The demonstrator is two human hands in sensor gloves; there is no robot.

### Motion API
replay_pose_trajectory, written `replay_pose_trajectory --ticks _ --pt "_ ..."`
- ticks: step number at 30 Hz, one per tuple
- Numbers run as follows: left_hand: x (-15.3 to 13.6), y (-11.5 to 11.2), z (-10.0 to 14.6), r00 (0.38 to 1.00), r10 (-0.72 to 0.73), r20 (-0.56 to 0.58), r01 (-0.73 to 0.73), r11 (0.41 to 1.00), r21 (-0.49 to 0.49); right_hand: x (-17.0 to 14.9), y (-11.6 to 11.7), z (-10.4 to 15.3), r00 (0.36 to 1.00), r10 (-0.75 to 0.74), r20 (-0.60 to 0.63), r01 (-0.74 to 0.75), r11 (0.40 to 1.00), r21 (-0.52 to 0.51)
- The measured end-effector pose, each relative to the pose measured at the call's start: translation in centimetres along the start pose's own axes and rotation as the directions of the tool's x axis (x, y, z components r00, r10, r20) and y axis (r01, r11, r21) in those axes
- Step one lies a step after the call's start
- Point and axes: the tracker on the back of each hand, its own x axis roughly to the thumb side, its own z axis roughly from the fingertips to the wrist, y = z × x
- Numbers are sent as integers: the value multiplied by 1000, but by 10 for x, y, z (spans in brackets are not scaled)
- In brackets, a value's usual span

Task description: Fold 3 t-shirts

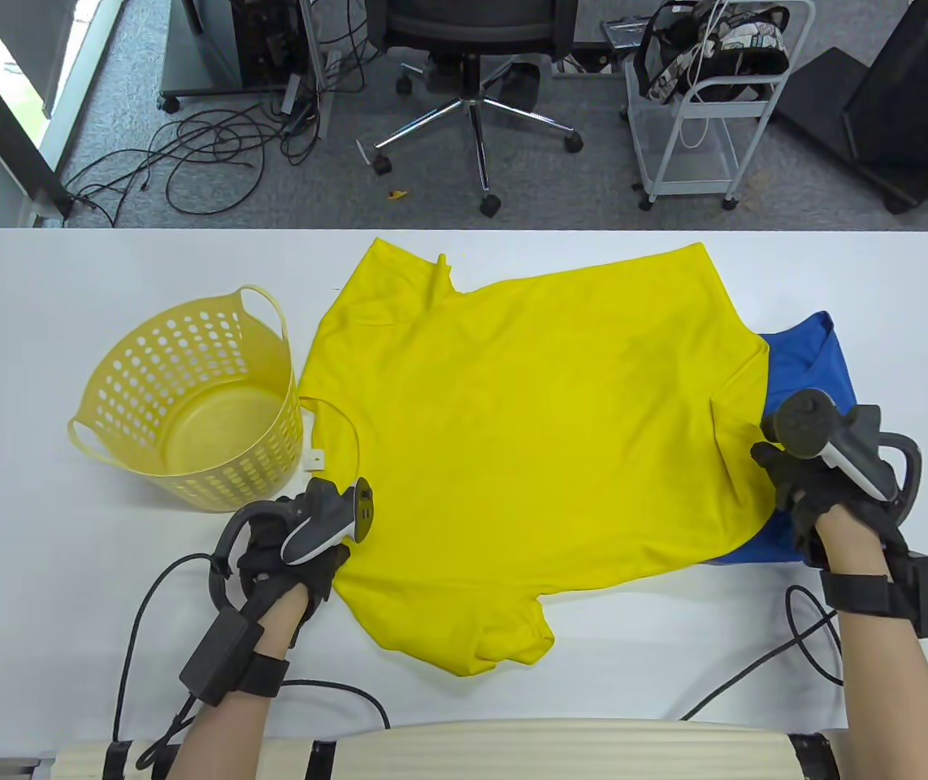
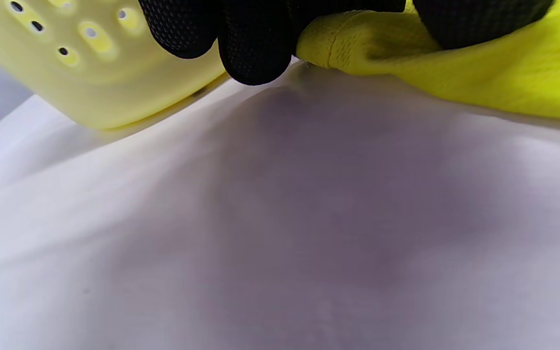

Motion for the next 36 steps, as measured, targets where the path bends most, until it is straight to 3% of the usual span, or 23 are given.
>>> replay_pose_trajectory --ticks 3,8,14,19,23,31,34,36 --pt "-9 -5 -2 998 55 -17 -55 998 5 1 16 -10 994 96 -41 -92 992 90" --pt "-16 -7 -6 995 85 -51 -84 996 16 3 29 -11 994 105 -21 -103 990 100" --pt "-15 -8 -6 994 89 -57 -88 996 28 9 22 -1 987 160 -3 -160 986 -45" --pt "-15 -8 -6 994 90 -63 -89 996 22 0 7 11 984 174 -36 -176 982 -66" --pt "-16 -9 -6 993 95 -64 -94 995 19 -17 2 24 975 214 -65 -213 977 13" --pt "-16 -9 -6 993 97 -68 -96 995 20 -47 25 37 968 230 -102 -210 962 177" --pt "-17 -9 -6 993 93 -71 -92 995 23 -55 17 40 963 224 -152 -216 974 71" --pt "-18 -9 -6 992 96 -78 -95 995 18 -56 8 40 977 146 -152 -150 989 -12"
